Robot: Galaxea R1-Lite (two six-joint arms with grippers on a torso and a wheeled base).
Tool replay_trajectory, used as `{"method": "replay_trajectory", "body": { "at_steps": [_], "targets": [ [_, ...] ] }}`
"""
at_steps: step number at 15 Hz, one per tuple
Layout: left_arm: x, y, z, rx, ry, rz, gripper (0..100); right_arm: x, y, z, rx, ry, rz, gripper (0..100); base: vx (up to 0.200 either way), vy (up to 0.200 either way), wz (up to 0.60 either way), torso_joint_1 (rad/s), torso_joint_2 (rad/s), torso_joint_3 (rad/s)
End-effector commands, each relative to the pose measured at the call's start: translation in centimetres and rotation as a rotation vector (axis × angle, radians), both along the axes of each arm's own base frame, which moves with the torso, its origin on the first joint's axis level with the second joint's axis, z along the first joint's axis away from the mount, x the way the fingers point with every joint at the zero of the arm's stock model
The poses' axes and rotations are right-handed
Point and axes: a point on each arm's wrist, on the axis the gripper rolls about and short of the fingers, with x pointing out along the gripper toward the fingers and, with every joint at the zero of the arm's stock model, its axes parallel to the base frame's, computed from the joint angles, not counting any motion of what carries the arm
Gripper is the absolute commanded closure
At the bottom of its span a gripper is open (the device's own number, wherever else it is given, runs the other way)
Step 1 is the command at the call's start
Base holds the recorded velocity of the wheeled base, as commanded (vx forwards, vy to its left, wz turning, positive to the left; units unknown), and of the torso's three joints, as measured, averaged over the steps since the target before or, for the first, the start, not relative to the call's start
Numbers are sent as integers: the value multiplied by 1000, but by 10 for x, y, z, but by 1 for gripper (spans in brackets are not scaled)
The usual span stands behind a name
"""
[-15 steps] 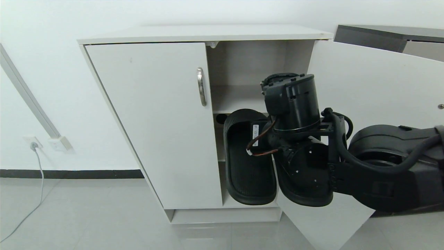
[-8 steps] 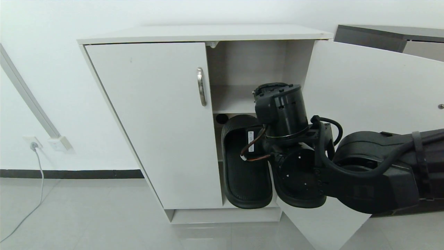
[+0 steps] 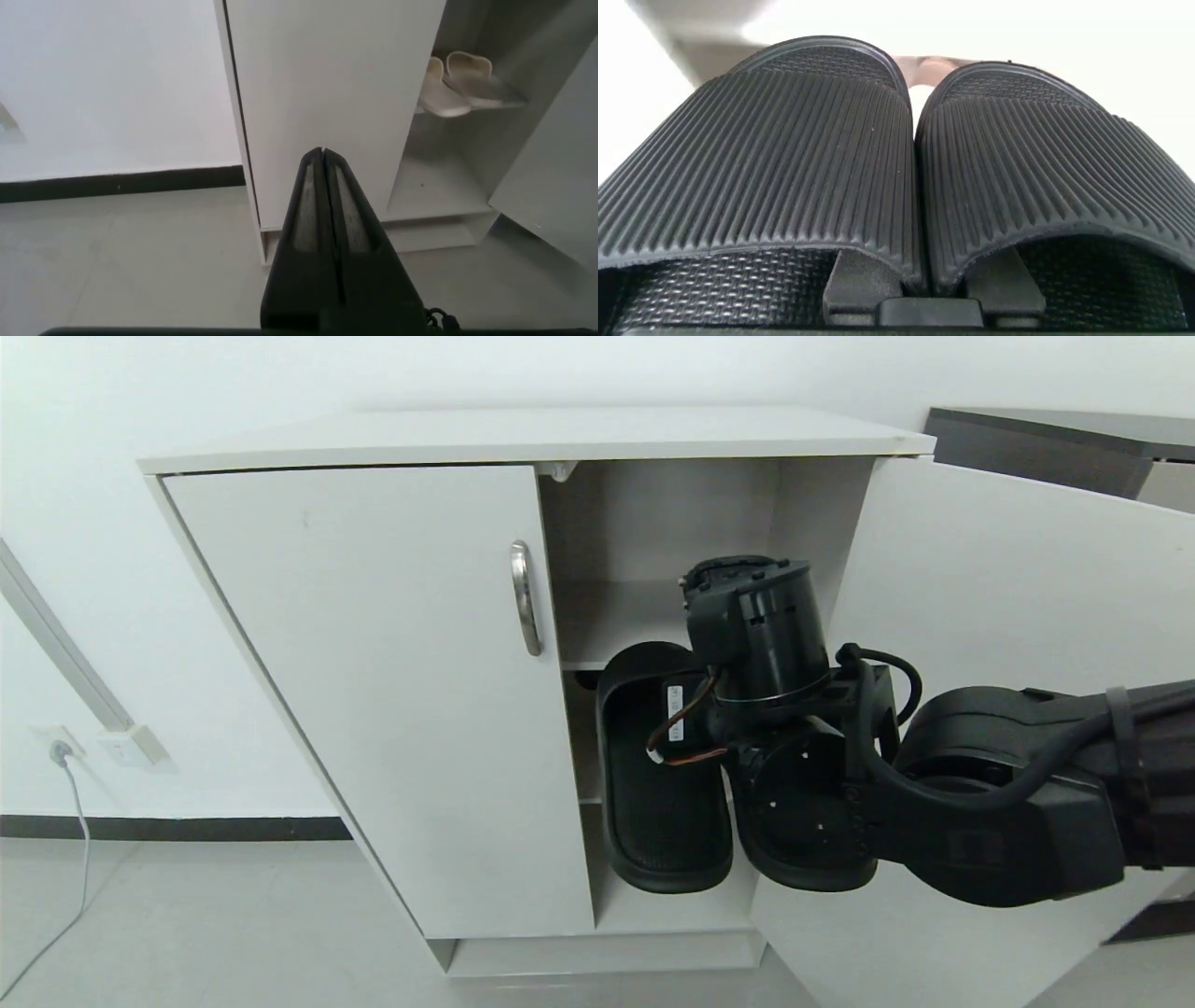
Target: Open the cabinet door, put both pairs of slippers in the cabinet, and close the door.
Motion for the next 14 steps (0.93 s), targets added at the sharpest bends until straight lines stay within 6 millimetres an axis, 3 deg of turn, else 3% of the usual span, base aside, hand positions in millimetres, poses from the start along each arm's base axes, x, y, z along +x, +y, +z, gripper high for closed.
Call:
{"method": "replay_trajectory", "body": {
  "at_steps": [1,7,11,14],
  "targets": [
    [0,0,0,0,1,0,100,0,0,0,2,0,-1,100,200,0,0,-2,2,2],
    [0,0,0,0,1,0,100,5,6,-12,2,6,-3,100,200,0,0,3,3,3],
    [0,0,0,-2,1,1,100,21,8,-22,2,-14,-19,100,0,0,0,0,0,0],
    [0,0,0,-2,1,1,100,22,10,-17,7,-29,-10,100,0,0,0,0,0,0]
  ]
}}
